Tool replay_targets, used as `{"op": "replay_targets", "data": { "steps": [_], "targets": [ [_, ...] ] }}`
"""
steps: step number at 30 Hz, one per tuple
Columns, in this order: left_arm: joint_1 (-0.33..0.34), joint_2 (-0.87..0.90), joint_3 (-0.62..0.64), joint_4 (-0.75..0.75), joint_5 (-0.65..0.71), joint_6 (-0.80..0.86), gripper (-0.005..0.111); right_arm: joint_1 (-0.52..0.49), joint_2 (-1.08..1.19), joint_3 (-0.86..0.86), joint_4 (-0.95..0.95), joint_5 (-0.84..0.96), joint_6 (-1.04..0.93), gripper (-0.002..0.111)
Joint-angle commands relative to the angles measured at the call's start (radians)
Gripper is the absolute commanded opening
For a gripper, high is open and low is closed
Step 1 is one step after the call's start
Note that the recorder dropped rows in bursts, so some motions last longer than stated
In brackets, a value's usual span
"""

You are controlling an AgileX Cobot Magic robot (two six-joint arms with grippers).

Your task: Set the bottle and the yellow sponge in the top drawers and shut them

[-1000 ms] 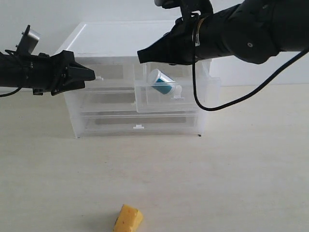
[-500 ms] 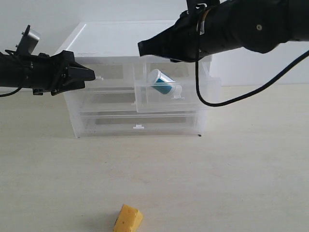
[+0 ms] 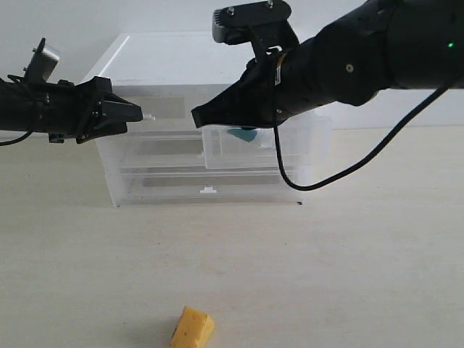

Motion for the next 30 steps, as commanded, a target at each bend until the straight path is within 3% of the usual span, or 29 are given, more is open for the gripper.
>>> {"op": "replay_targets", "data": {
  "steps": [1,9,21,24,27,30],
  "targets": [
    [0.004,0.001,-0.013,-0.028,-0.051,0.011,0.047,0.000,0.016,-0.006,-0.034,-0.023,-0.012,0.003],
    [0.004,0.001,-0.013,-0.028,-0.049,0.011,0.047,-0.036,-0.059,-0.006,-0.040,0.053,-0.018,0.003],
    [0.004,0.001,-0.013,-0.028,-0.047,0.011,0.047,-0.050,-0.150,-0.006,0.046,0.406,-0.003,0.003],
    [0.004,0.001,-0.013,-0.028,-0.047,0.011,0.047,-0.048,-0.148,0.007,0.055,0.425,0.038,0.003],
    [0.004,0.001,-0.013,-0.028,-0.047,0.011,0.047,-0.048,-0.148,0.015,0.082,0.398,0.038,0.018],
    [0.004,0.001,-0.013,-0.028,-0.047,0.011,0.047,-0.048,-0.148,0.015,0.099,0.375,0.038,0.053]
  ]
}}
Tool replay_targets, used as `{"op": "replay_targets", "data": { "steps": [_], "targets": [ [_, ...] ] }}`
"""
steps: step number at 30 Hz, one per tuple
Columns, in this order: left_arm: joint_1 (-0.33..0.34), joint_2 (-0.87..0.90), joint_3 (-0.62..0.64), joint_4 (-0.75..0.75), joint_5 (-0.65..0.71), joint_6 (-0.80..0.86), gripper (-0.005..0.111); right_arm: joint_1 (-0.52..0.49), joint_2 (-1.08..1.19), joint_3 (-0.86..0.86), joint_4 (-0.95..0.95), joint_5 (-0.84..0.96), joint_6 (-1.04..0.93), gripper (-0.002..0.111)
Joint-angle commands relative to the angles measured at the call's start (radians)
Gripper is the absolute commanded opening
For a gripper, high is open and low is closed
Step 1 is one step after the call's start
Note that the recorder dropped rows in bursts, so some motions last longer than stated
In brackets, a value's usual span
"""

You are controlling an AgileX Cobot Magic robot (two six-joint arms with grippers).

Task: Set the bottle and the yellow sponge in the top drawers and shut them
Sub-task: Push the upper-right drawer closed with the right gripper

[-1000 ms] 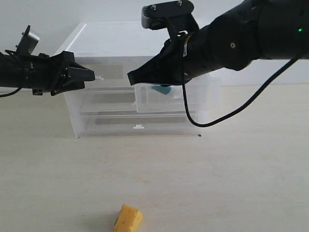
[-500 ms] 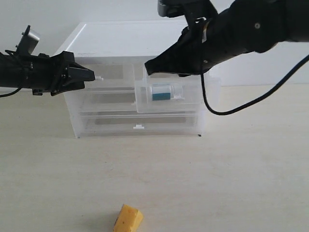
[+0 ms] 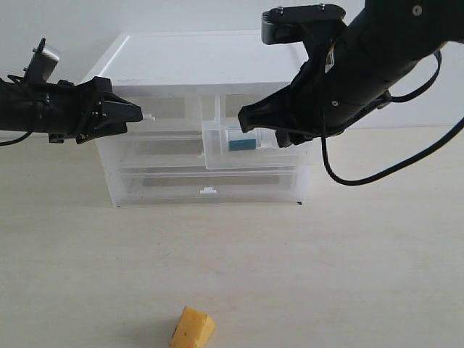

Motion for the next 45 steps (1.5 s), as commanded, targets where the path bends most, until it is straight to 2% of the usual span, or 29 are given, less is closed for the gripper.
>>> {"op": "replay_targets", "data": {
  "steps": [1,2,3,7,9,14,27,38,45],
  "targets": [
    [0.004,0.001,-0.013,-0.028,-0.047,0.011,0.047,-0.004,-0.008,0.004,0.030,-0.034,0.004,0.066],
    [0.004,0.001,-0.013,-0.028,-0.047,0.011,0.047,-0.004,-0.002,0.004,0.033,-0.034,0.004,0.074],
    [0.004,0.001,-0.013,-0.028,-0.047,0.011,0.047,-0.004,0.005,0.004,0.035,-0.034,0.004,0.075],
    [0.004,0.001,-0.013,-0.028,-0.050,0.011,0.047,-0.004,0.057,0.004,0.048,-0.042,-0.004,0.058],
    [0.004,0.001,-0.013,-0.028,-0.050,0.011,0.047,-0.004,0.093,0.004,0.051,-0.059,-0.011,0.055],
    [0.004,0.001,-0.013,-0.028,-0.053,0.011,0.047,-0.004,0.143,0.002,0.047,-0.168,-0.013,0.062],
    [0.004,0.001,-0.013,-0.030,-0.074,0.011,0.047,-0.011,0.188,-0.109,-0.067,-0.286,0.010,0.062],
    [0.004,0.001,-0.013,-0.030,-0.074,0.011,0.047,-0.085,0.249,-0.127,-0.061,-0.392,0.018,0.062],
    [0.004,0.001,-0.013,-0.030,-0.077,0.011,0.047,-0.096,0.249,-0.127,-0.059,-0.484,0.018,0.062]
  ]
}}
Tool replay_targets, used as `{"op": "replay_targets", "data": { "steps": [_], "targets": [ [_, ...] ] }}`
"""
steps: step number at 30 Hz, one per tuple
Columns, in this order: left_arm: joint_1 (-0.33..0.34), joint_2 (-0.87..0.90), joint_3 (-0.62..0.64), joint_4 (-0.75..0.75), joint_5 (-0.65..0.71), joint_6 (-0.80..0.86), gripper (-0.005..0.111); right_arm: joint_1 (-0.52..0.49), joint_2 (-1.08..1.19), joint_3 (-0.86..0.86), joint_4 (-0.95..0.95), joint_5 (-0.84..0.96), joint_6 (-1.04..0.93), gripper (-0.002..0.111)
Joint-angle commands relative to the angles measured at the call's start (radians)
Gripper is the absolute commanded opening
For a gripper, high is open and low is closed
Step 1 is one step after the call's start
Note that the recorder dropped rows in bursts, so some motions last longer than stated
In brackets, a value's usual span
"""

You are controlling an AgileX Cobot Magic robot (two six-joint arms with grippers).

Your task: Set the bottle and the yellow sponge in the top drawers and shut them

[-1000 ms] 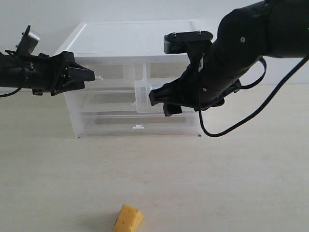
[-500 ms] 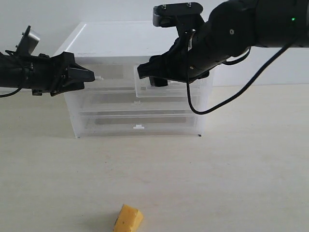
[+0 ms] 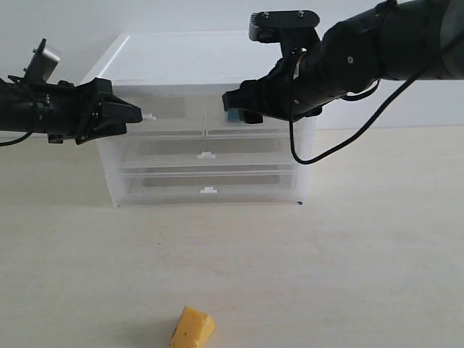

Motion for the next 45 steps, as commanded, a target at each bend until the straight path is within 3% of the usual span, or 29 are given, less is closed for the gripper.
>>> {"op": "replay_targets", "data": {
  "steps": [1,15,19,24,28,29,33,39,45],
  "targets": [
    [0.004,0.001,-0.013,-0.037,-0.068,0.011,0.047,-0.018,-0.002,-0.012,-0.019,-0.120,-0.008,0.062],
    [0.004,0.001,-0.013,-0.037,-0.032,0.018,0.047,-0.018,-0.123,0.002,0.063,0.169,-0.117,0.058],
    [0.007,0.001,-0.013,-0.037,0.047,-0.009,0.047,-0.018,-0.191,0.089,0.195,0.160,-0.236,0.044],
    [0.036,0.001,-0.013,-0.037,0.209,-0.064,0.047,-0.018,-0.264,0.227,0.244,0.082,-0.312,0.037],
    [0.054,0.001,-0.013,-0.037,0.333,-0.106,0.047,-0.018,-0.291,0.275,0.244,0.033,-0.332,0.004],
    [0.053,0.001,-0.013,-0.037,0.351,-0.110,0.047,-0.018,-0.291,0.275,0.244,0.033,-0.332,0.000],
    [0.051,0.001,-0.006,-0.035,0.351,-0.133,0.047,-0.018,-0.291,0.275,0.244,0.031,-0.332,0.011],
    [0.051,0.016,-0.006,-0.037,0.304,-0.155,0.047,-0.018,-0.282,0.275,0.257,-0.025,-0.318,0.055],
    [0.051,0.061,-0.006,-0.035,0.292,-0.160,0.047,-0.018,-0.149,0.229,0.255,-0.099,-0.290,0.058]
  ]
}}
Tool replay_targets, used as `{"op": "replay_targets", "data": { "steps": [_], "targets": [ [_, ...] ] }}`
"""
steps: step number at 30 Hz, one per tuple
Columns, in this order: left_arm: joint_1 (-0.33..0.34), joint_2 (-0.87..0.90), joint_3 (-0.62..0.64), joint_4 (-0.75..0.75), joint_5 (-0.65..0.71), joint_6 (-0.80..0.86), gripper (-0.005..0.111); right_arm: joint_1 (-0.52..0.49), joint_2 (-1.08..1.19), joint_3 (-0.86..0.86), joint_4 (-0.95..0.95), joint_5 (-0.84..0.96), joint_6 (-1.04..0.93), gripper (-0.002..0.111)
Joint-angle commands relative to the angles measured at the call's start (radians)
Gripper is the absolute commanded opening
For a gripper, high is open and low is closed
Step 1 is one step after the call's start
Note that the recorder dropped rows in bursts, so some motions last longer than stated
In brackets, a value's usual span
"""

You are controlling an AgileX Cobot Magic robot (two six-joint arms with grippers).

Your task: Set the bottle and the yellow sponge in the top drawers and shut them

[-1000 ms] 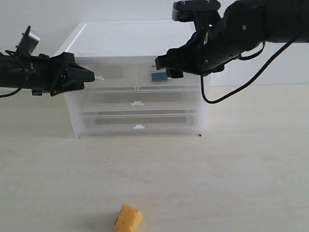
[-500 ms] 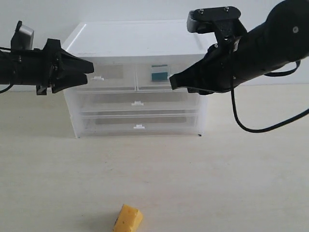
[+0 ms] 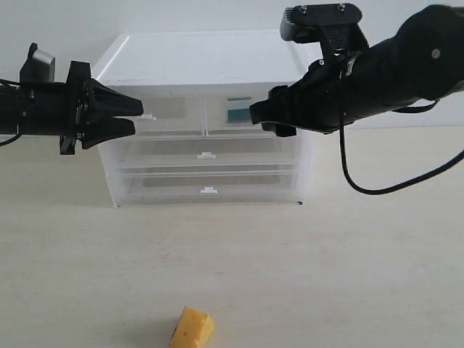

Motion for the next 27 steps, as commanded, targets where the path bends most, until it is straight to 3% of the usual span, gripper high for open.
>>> {"op": "replay_targets", "data": {
  "steps": [1,11,27],
  "targets": [
    [0.001,0.024,0.000,-0.007,-0.016,-0.008,0.047,-0.003,0.105,-0.042,0.000,-0.064,0.009,0.058],
    [0.001,0.026,0.000,-0.007,-0.112,0.003,0.047,-0.003,0.199,-0.138,-0.010,-0.141,0.017,0.058],
    [0.001,0.026,-0.007,-0.060,-0.116,-0.014,0.047,-0.003,0.199,-0.154,-0.010,-0.209,0.015,0.058]
  ]
}}
